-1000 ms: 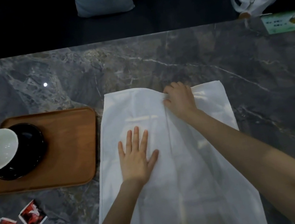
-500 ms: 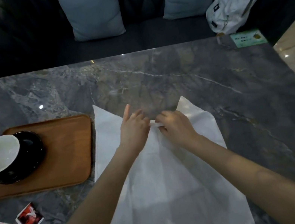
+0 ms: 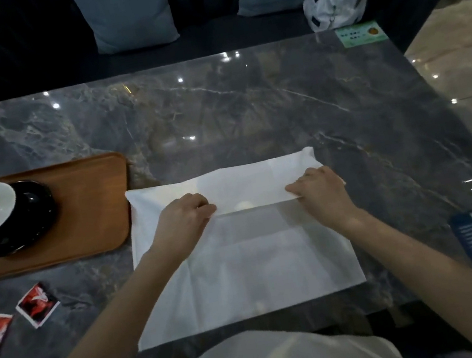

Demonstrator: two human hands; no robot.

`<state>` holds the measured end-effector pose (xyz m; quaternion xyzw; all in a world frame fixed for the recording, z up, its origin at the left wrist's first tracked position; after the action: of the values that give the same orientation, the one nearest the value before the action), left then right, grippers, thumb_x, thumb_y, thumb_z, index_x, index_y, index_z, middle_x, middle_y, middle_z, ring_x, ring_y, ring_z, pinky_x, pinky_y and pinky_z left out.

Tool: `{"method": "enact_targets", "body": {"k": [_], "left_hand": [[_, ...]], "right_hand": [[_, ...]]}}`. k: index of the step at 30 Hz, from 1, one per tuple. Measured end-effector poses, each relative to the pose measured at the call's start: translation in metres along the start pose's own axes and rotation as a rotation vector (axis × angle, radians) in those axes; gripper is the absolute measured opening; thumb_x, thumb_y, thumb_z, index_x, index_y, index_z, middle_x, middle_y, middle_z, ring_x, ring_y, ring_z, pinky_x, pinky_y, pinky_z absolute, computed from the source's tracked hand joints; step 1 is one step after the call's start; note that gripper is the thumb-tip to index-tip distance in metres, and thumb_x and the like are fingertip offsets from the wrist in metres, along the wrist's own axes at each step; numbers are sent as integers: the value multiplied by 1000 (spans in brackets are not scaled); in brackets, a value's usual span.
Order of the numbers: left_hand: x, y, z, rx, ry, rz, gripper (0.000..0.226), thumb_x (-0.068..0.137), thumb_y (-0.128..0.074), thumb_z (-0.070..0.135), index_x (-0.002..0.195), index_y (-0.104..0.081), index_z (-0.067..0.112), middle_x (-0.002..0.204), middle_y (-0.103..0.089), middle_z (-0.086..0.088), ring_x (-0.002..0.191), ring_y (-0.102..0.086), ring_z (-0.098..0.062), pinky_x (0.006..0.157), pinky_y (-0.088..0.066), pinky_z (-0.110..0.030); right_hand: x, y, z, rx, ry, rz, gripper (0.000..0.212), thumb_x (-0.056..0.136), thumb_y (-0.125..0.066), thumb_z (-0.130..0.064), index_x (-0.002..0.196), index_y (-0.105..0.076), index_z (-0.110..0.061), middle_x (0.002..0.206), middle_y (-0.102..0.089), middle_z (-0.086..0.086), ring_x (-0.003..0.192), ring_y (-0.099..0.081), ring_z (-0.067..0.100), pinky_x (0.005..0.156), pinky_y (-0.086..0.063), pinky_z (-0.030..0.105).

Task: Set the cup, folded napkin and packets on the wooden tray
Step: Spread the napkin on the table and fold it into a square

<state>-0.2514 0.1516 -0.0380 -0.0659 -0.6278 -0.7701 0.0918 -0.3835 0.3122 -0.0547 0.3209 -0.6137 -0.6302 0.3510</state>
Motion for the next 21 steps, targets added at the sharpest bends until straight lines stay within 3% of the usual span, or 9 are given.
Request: {"method": "enact_targets", "body": {"k": [3, 7, 9, 10, 12, 15, 18, 21], "left_hand": [[-25, 1, 18, 5, -54, 37, 31, 54, -83, -5, 81, -75, 7, 73, -69, -13, 59, -65, -28, 52, -51, -26], [-57, -8, 33, -9, -52, -4, 36, 58, -83, 2, 93, -73, 8, 85, -70, -14, 71, -67, -29, 67, -55, -31], [-72, -9, 40, -6, -84, 21, 18, 78, -68, 8, 96, -73, 8, 87, -70, -14, 77, -65, -27, 70, -54, -28], [-79, -8, 43, 4, -106, 44, 19, 87, -56, 12, 96, -72, 7, 88, -70, -13, 82, -62, -24, 71, -52, -28], [-91, -12, 48, 64, -170, 68, 30, 84, -45, 13, 93, -73, 7, 91, -72, -12, 89, -59, -22, 74, -48, -29], [-108, -20, 55, 85, -219, 66, 35, 89, -39, 11, 90, -74, 5, 97, -74, -11, 85, -70, -25, 81, -39, -28], [-121, -31, 61, 88, -237, 15, 42, 96, -32, 11, 94, -74, 6, 103, -72, -10, 89, -70, -24, 85, -38, -28], [-132, -41, 67, 84, -225, -27, 42, 97, -31, 13, 97, -73, 6, 107, -71, -9, 95, -69, -24, 88, -38, -30]], "right_hand": [[-35, 4, -3, 93, 18, 171, 33, 67, -42, -11, 69, -74, -16, 60, -70, -1, 57, -63, 22, 60, -40, 27], [-77, 1, -6, 155, -18, 296, 34, 78, -42, -13, 87, -75, -10, 84, -75, 6, 77, -69, 26, 75, -30, 29], [-96, -3, -11, 165, -6, 331, 34, 81, -43, -11, 93, -74, -7, 92, -75, 11, 86, -70, 29, 82, -32, 29], [-104, -5, -14, 153, 2, 342, 34, 82, -42, -9, 95, -73, -6, 95, -74, 12, 89, -70, 30, 84, -33, 31], [-119, -11, -19, 139, 8, 344, 37, 88, -37, -4, 97, -73, -5, 100, -74, 13, 96, -68, 32, 87, -35, 34], [-136, -22, -22, 142, -15, 311, 49, 96, -22, -1, 104, -70, -4, 106, -71, 14, 102, -66, 33, 91, -37, 39], [-150, -34, -21, 100, -58, 239, 43, 83, -35, 2, 111, -67, -6, 112, -70, 14, 106, -64, 31, 95, -34, 39], [-161, -46, -20, 65, -72, 168, 51, 74, -33, 3, 113, -65, -8, 115, -68, 13, 109, -63, 31, 96, -33, 39]]}}
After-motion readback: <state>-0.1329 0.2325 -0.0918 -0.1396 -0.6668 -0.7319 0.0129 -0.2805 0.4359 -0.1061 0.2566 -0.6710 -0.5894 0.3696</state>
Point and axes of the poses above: each hand's wrist, its own x-axis towards the middle knuckle, its own y-axis out of the back of the hand, z = x × y, the point moved 7 cm from there along x, towards the middle knuckle
